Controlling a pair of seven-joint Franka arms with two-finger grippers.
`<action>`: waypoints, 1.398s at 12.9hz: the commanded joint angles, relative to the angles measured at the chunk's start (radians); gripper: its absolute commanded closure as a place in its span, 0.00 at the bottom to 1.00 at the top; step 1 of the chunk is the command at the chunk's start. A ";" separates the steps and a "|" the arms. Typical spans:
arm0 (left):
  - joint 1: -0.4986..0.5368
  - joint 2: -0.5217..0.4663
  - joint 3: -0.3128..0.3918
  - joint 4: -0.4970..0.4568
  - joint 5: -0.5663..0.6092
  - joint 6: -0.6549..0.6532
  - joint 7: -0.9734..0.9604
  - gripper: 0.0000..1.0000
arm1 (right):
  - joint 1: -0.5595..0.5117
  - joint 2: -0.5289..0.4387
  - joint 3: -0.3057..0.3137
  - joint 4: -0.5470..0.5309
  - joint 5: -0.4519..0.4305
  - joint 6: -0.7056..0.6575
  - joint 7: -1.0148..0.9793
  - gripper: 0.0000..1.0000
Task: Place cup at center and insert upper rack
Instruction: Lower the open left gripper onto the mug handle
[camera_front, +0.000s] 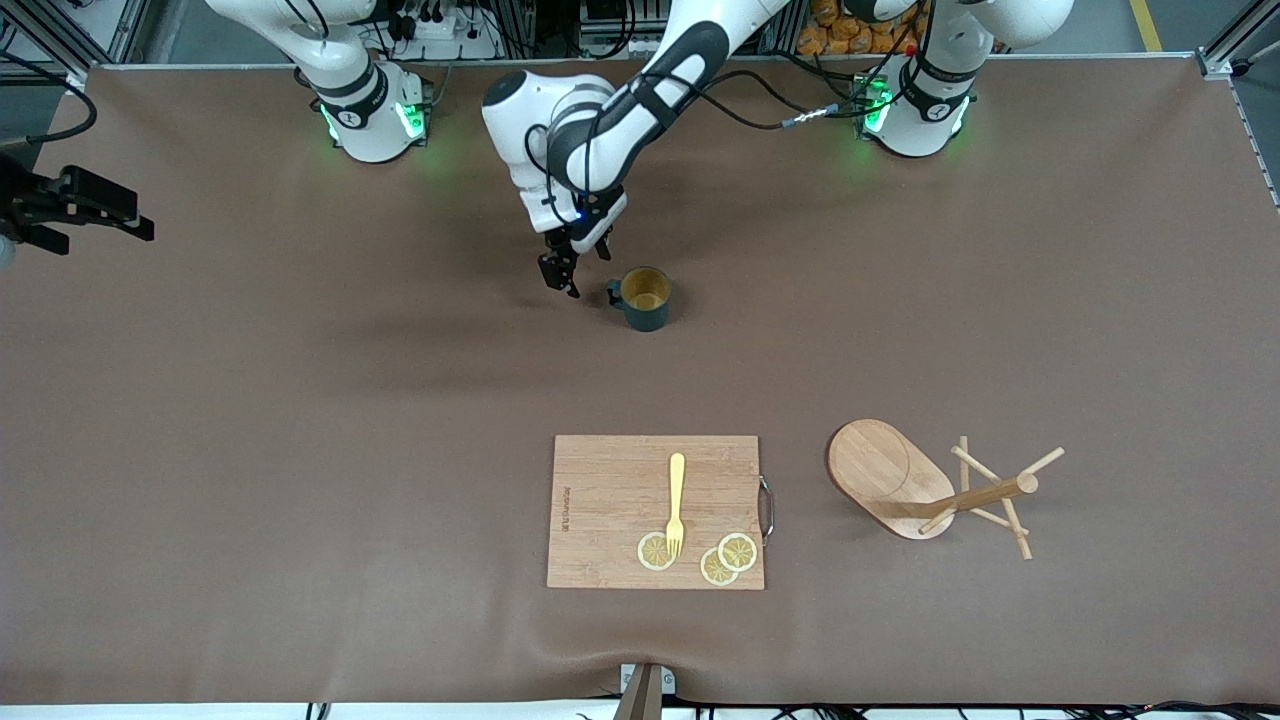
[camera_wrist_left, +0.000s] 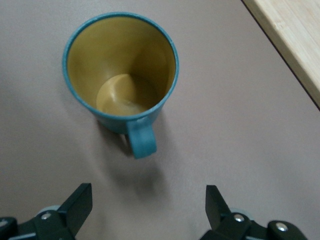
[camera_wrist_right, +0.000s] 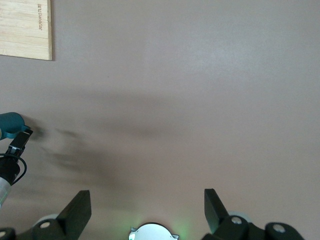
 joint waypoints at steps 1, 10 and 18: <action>-0.011 0.054 0.014 0.073 -0.033 -0.011 -0.026 0.02 | 0.006 -0.004 -0.006 -0.006 -0.002 0.007 -0.002 0.00; -0.009 0.070 0.102 0.091 -0.222 -0.023 -0.048 0.15 | 0.017 -0.005 -0.003 0.017 -0.074 0.019 0.094 0.00; 0.005 0.075 0.102 0.091 -0.277 -0.078 -0.040 0.42 | 0.017 -0.004 -0.004 0.017 -0.061 0.015 0.091 0.00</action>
